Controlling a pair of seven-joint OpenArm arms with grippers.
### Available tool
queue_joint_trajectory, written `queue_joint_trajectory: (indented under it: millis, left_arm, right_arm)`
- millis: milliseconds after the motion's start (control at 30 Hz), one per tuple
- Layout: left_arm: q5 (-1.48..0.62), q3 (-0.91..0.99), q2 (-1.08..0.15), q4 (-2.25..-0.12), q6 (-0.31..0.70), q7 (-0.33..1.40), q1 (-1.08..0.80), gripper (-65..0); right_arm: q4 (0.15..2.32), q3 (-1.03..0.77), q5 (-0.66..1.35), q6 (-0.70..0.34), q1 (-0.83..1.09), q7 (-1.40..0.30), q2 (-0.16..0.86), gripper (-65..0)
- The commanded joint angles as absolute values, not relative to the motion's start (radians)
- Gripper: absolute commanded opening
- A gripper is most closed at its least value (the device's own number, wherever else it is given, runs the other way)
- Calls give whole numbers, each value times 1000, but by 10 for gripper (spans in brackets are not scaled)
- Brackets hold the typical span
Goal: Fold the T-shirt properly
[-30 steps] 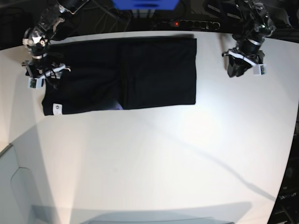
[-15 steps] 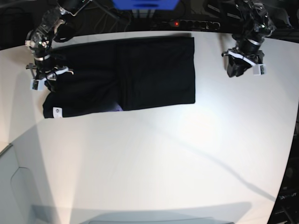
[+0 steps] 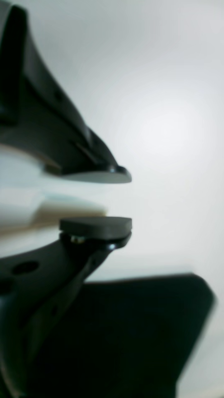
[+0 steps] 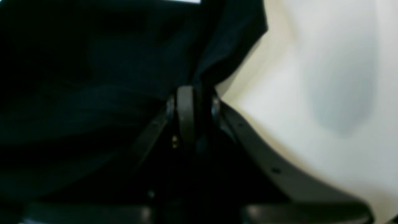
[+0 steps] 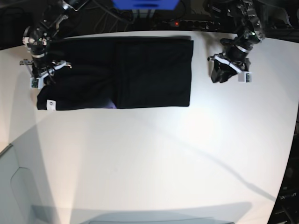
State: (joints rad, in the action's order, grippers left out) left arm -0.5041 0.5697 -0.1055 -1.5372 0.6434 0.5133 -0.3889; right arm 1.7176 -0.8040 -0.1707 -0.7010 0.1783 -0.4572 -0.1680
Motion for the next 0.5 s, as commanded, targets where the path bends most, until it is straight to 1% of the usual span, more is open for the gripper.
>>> queue_joint_trajectory:
  millis: [0,200,400,467]
  left_arm:
    - [-521,561,-116,-1547,647,492,-387,-476]
    - [-521,487,-116,-1546,645,492,-374,-476]
    - [-521,417,-116,-1501,645,492,-338,-477]
    - [-521,404,-116,-1477,645,492,-331,-477]
  right_arm:
    - [1761,-803,-150,-698,166,-421,-157,-650]
    - [1822,-794,-150,-698,160,-423,-157,-650]
    - [1891,-702,-148,-698,216,-423,-157,-650]
    - [1925,-654,-120,-698,242,-423,-157,-650]
